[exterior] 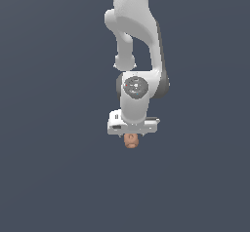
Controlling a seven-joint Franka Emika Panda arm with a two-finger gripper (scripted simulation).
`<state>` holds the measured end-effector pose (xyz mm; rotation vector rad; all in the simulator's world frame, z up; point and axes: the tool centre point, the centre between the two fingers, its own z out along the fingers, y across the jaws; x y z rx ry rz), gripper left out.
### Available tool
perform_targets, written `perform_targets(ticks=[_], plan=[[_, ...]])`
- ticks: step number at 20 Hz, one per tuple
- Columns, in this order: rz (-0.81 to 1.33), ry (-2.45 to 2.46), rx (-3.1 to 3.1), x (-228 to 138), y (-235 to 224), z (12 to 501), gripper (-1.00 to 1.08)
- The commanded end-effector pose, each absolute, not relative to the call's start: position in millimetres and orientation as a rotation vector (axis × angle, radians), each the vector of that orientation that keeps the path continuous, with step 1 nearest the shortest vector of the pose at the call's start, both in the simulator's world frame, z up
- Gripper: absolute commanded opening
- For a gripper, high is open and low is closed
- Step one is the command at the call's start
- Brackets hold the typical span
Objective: Pick up the object and move it to a goal position.
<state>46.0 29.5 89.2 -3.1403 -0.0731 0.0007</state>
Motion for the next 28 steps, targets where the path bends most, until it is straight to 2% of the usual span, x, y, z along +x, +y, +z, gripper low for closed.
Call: perform_targets(ticks=[1,9,15,16,28], plan=[[0.002,-0.073,-3.140,46,30,85,1.00],[0.001,-0.073,-3.141,45,29,47,1.00],[0.001,-0.073,-3.141,47,29,39,1.00],[0.001,-0.073,-3.141,47,29,39,-1.00],[0.001,-0.073,-3.141,47,30,40,-1.00]])
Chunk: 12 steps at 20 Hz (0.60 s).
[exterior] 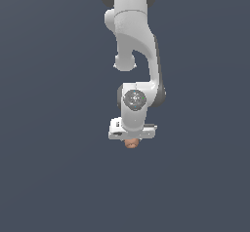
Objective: Pick up the object and move it to a goal position.
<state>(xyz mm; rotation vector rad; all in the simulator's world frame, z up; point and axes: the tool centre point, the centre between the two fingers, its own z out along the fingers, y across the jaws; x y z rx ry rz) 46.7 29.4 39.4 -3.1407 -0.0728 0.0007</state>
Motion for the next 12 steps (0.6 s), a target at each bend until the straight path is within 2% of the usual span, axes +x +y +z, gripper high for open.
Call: perform_targets(ticks=[1,12], plan=[[0.001,-0.073,-3.141,48,31,40,-1.00],[0.001,-0.073,-3.141,72,63,49,-1.00]])
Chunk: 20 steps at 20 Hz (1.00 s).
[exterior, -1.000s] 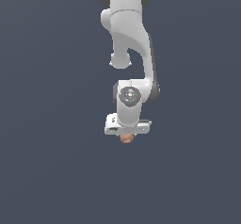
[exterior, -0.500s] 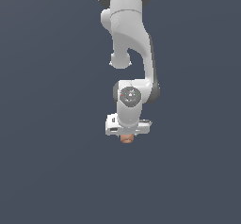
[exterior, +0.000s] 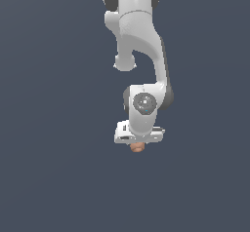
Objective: Pick up the object and move it to a goal position.
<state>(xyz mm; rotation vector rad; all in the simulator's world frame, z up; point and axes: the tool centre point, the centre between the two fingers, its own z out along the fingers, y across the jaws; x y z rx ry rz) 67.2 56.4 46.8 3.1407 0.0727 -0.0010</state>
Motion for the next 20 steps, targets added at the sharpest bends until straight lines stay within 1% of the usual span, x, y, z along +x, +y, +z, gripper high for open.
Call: perform_targets(ticks=[1,12,20], plan=[[-0.001,0.073,3.141,75,67,50,-1.00],[-0.001,0.073,3.141,116,119,64,-1.00],[-0.001,0.073,3.141,137,144,71,-1.00]])
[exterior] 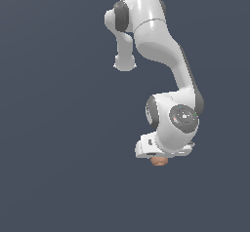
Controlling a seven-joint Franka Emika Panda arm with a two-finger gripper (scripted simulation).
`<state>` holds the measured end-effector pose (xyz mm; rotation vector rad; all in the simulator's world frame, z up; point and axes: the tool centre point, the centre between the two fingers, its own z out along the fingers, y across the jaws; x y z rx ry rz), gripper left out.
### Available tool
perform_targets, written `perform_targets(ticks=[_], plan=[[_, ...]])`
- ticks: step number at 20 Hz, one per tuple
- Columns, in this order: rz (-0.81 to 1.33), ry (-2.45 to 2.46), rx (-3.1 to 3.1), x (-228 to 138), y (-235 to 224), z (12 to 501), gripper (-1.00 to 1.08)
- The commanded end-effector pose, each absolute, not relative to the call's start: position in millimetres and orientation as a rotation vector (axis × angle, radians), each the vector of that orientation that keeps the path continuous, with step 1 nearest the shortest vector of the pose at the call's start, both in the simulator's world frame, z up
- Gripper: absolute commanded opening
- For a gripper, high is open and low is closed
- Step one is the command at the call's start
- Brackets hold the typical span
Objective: Pick up the object and move it to a goal position.
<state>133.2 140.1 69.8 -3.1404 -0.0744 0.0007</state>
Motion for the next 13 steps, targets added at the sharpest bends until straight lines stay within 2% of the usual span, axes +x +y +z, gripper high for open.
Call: perform_targets(ticks=[1,13], plan=[[0.001,-0.073,-3.141,138.2,145.4,71.5,-1.00],[0.001,-0.073,-3.141,146.9,154.9,74.0,-1.00]])
